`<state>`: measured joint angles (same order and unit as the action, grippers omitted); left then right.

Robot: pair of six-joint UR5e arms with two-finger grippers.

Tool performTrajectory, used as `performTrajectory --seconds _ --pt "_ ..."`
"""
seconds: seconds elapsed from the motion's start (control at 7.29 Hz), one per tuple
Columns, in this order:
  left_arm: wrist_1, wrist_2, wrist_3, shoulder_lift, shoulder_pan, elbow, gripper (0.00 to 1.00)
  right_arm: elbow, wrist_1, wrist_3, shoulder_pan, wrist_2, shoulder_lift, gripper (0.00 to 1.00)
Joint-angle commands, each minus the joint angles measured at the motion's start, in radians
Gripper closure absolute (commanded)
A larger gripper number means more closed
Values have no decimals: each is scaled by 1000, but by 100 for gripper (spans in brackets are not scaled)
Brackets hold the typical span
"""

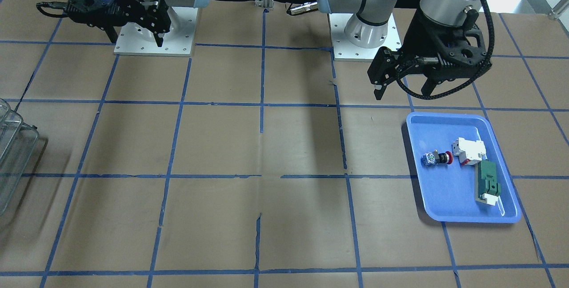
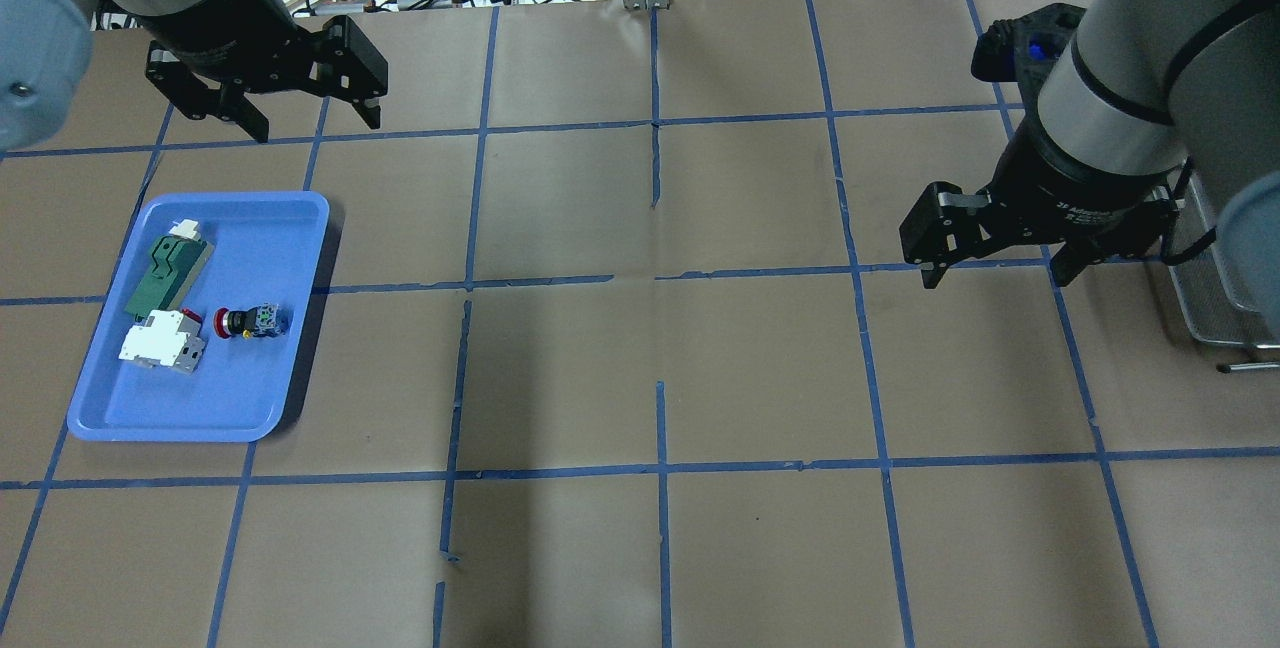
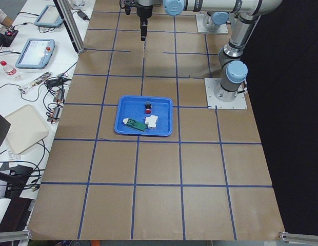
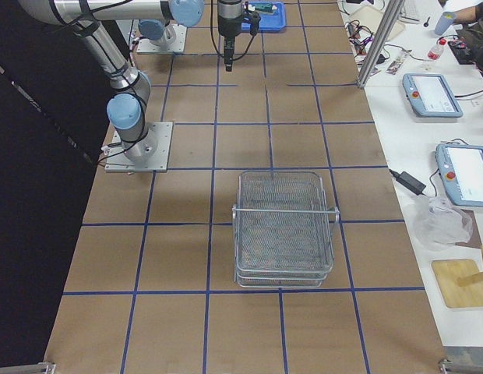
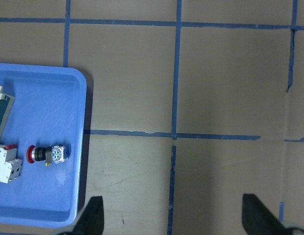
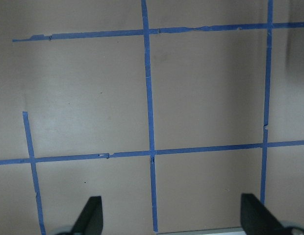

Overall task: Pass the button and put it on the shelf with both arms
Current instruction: 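Move the left gripper down toward the red push button in the blue tray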

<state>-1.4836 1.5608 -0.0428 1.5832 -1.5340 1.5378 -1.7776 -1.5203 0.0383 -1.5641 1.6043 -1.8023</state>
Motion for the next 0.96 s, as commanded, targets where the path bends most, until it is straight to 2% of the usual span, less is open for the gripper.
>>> performTrajectory --seconds 0.0,0.14,0.27,0.41,0.82 --pt "-7 -2 1 -5 0 1 0 1 11 2 -2 -4 -2 0" --pt "-7 -5 6 -14 11 7 0 0 9 12 -5 -13 -6 0" --pt "-9 4 109 -19 14 10 0 0 2 12 -4 -14 -3 0" --pt "-9 19 311 -22 23 15 0 0 -6 9 -4 -3 -3 0" --pt "46 25 757 -23 159 96 0 -5 -4 3 -5 -18 4 0"
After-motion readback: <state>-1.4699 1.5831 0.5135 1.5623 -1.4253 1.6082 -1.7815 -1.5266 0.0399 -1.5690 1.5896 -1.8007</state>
